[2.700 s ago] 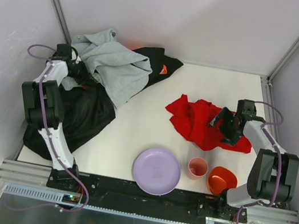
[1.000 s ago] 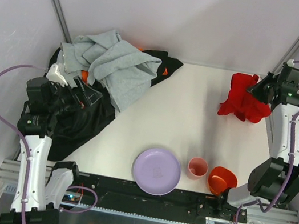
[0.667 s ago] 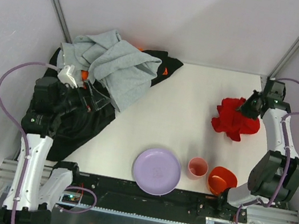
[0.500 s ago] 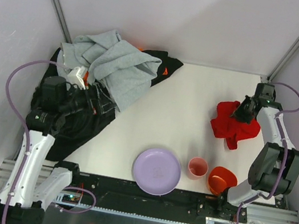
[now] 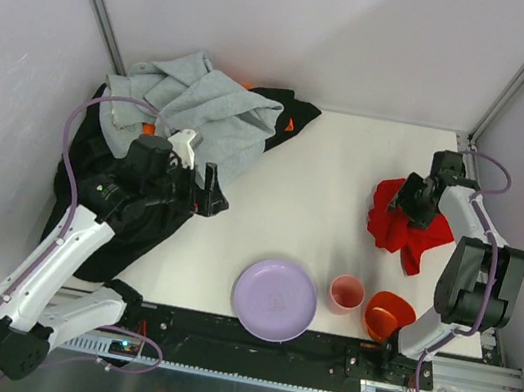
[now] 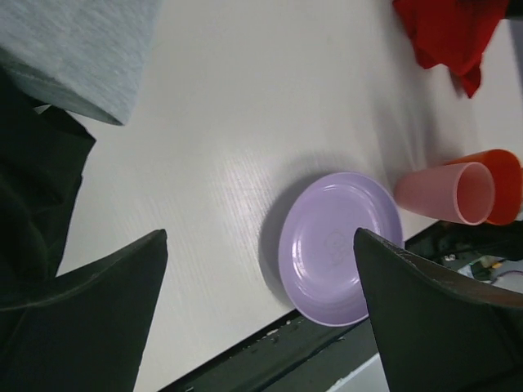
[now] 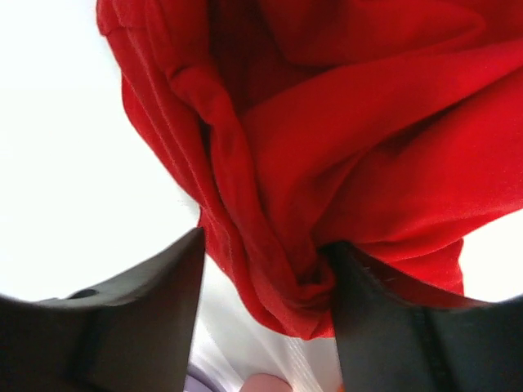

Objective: Pick out a specific cloth from the pile

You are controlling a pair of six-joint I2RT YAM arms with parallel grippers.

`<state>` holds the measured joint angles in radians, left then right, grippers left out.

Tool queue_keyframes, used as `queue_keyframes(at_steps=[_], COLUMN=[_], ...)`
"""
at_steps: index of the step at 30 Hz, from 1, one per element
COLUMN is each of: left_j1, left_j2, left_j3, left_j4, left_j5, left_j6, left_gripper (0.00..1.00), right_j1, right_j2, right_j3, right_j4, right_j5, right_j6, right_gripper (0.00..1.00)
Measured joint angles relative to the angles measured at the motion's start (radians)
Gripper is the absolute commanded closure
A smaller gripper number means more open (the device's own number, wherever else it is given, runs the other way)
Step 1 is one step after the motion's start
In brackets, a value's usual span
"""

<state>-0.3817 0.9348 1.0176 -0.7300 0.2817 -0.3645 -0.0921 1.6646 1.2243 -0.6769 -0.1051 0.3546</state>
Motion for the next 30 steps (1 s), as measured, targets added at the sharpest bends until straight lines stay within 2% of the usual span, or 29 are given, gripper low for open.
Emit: queue_keyframes(at_steps=[4, 7, 14, 21, 30], left_j1=[-0.064, -0.079, -0.081, -0.083, -0.083], left_j2=[0.014, 0.014, 0.011, -0.003, -0.041], left_j3=[0.026, 0.032, 0.034, 0.033, 0.008], left_j4=[-0.04, -0.064, -0.106, -0.124, -0.127], left_j5=[-0.125, -0.204, -0.369, -0.522, -0.624], left_j6=[0.008, 0.008, 0.008, 0.008, 0.007], left_gripper=[0.0, 0.0, 0.0, 0.0, 0.0], right_j1=[0.024, 0.042, 0.087, 0.213, 0.38], right_j2=[-0.005, -0.037, -0.206, -0.376, -0.477], right_j3=[-0.001, -0.008, -0.011, -0.011, -0.017], right_j4=[-0.008, -0.018, -0.053, -0.062, -0.074], right_j5=[0.024, 0.04, 0.067, 0.071, 0.132], right_j6=[-0.009, -0.011, -0.01, 0.016, 0.083], right_gripper=[0.1, 0.02, 0.01, 0.01, 0.01])
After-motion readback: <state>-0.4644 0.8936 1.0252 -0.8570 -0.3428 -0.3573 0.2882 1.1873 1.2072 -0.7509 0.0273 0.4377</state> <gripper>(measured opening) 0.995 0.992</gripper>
